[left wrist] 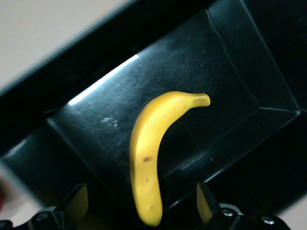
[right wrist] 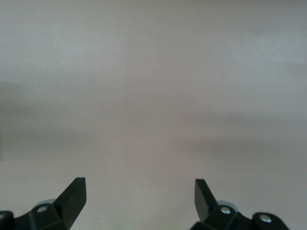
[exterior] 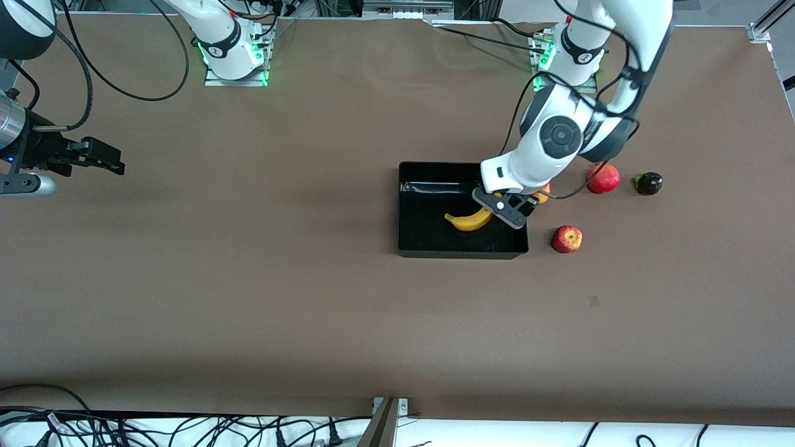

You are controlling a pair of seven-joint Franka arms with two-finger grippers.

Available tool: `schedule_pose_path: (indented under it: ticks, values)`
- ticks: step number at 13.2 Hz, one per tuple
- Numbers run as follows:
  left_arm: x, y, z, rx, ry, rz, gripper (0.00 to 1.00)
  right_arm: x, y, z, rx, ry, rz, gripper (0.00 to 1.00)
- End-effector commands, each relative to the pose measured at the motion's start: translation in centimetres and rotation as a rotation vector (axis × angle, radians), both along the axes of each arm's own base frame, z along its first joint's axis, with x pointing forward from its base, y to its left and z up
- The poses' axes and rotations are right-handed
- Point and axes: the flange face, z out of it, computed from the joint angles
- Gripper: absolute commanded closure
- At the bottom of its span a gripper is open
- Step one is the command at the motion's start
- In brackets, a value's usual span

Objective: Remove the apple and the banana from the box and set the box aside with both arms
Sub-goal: 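Open the left gripper and reach back into the tray toward the banana, then lower the left gripper and grasp the yellow banana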

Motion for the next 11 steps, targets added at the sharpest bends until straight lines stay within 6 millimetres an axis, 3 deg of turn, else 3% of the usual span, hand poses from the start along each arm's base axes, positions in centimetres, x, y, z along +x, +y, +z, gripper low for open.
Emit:
schedule_pose_path:
  ticks: [1, 6, 11]
  values:
    - [-0.5, -1.5, -2.3, 0.011, 0.01, -0.015, 0.0, 0.3, -0.3, 0.3, 0.016, -0.006, -0.013, 0.0]
    - [-1.5, -2.2, -7.1, 0.009, 0.016, -0.024, 0.0, 0.3, -0.2, 0.3, 0.017, -0.006, -0.013, 0.0]
    - [-1.8, -2.2, -9.8, 0.012, 0.015, -0.019, 0.0, 0.3, -0.4, 0.3, 0.017, -0.006, -0.015, 0.0]
